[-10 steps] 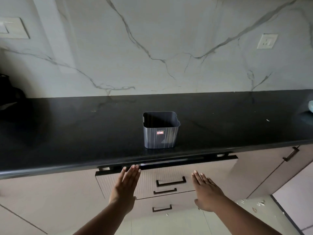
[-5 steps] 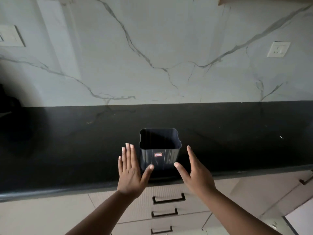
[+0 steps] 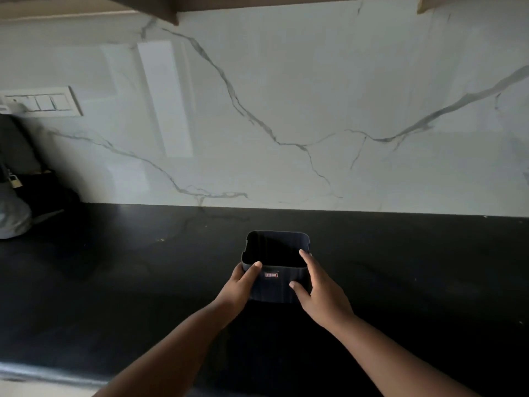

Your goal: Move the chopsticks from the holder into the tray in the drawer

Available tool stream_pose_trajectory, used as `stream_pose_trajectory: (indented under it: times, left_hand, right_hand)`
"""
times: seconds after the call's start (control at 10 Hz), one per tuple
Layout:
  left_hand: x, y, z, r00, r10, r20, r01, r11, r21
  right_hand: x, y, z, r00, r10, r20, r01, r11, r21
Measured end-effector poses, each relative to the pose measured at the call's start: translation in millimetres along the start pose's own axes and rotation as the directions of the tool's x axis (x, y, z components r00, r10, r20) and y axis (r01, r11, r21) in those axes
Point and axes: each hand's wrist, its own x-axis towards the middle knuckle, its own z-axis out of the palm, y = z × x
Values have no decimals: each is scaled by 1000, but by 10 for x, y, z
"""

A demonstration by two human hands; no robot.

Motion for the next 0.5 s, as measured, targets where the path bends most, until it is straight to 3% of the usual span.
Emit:
stream_pose_trajectory:
  times: [0.3, 0.4, 0.5]
  left_hand:
    - [399, 310, 117, 987, -162, 7, 160, 983, 93]
    - [413, 429, 46, 987, -159, 6, 157, 979, 133]
    - [412, 621, -133, 990, -118, 82, 90, 953, 289]
  right_hand:
    - [450, 209, -129, 994, -41, 98, 49, 996, -79]
    - [507, 147, -242, 991, -36, 132, 55, 988, -148]
    - [571, 35, -406, 990, -42, 133, 77, 958, -275]
